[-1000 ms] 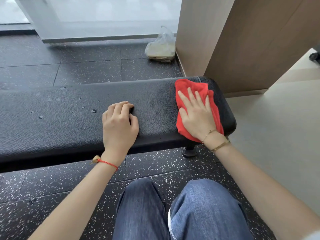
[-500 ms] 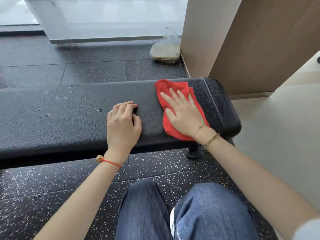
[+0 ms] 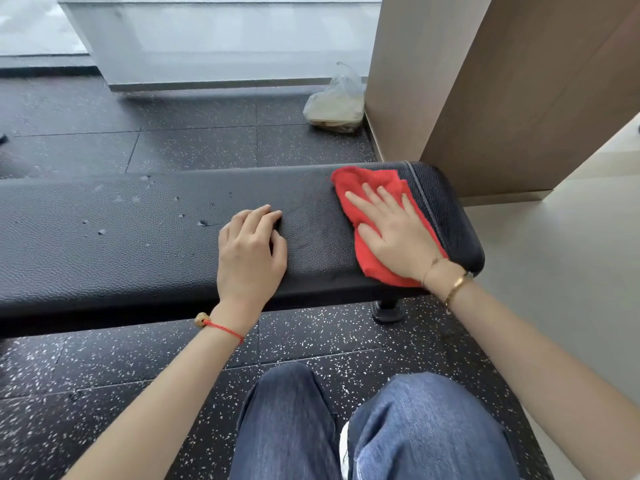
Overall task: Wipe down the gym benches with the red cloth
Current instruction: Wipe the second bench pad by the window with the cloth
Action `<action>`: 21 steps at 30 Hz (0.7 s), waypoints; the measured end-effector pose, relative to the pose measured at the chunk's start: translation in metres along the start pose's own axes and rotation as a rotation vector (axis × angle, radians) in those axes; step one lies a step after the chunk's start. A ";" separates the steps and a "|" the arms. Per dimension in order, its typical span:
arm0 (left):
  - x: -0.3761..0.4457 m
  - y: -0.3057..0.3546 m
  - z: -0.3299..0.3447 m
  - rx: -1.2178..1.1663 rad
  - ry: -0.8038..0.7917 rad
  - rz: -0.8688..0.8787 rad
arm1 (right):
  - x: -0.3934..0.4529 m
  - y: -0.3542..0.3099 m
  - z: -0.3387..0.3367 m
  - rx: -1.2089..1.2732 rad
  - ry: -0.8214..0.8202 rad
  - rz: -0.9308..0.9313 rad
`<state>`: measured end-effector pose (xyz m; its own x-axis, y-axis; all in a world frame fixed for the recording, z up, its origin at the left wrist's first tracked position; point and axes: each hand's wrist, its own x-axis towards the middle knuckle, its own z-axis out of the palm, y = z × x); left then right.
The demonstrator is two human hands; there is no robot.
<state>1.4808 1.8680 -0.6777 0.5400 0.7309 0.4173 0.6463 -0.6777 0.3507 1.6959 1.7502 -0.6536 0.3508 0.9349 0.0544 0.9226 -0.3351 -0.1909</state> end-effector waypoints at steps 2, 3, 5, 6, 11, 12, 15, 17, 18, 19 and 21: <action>0.000 0.001 0.001 0.014 -0.014 0.033 | 0.027 0.008 -0.005 -0.017 -0.017 0.138; 0.001 0.002 0.001 0.015 -0.020 0.051 | 0.038 0.005 -0.006 -0.021 -0.021 0.181; 0.001 0.002 0.000 0.015 -0.020 0.081 | 0.046 -0.007 -0.003 -0.019 -0.023 0.190; 0.000 0.002 0.000 0.016 -0.018 0.098 | 0.043 -0.014 -0.001 -0.024 -0.022 0.157; -0.002 0.000 0.001 0.016 -0.043 0.210 | -0.015 -0.021 0.004 -0.023 0.010 -0.083; -0.002 0.000 0.001 0.020 -0.052 0.213 | -0.025 -0.013 0.002 -0.016 0.021 -0.079; -0.002 0.000 0.002 0.034 -0.061 0.218 | -0.030 0.022 -0.006 -0.014 0.048 0.066; -0.002 0.000 0.002 0.045 -0.060 0.214 | -0.011 0.038 -0.011 -0.011 0.037 0.210; -0.003 -0.001 0.002 0.047 -0.060 0.213 | 0.000 0.040 -0.013 -0.005 0.027 0.272; -0.003 -0.001 0.002 0.047 -0.060 0.211 | 0.009 0.040 -0.014 -0.002 0.017 0.314; -0.002 -0.001 0.003 0.047 -0.059 0.211 | 0.008 0.036 -0.013 0.005 0.012 0.330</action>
<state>1.4810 1.8672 -0.6813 0.6958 0.5775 0.4269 0.5390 -0.8128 0.2211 1.7336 1.7444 -0.6473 0.6326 0.7745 0.0003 0.7581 -0.6191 -0.2052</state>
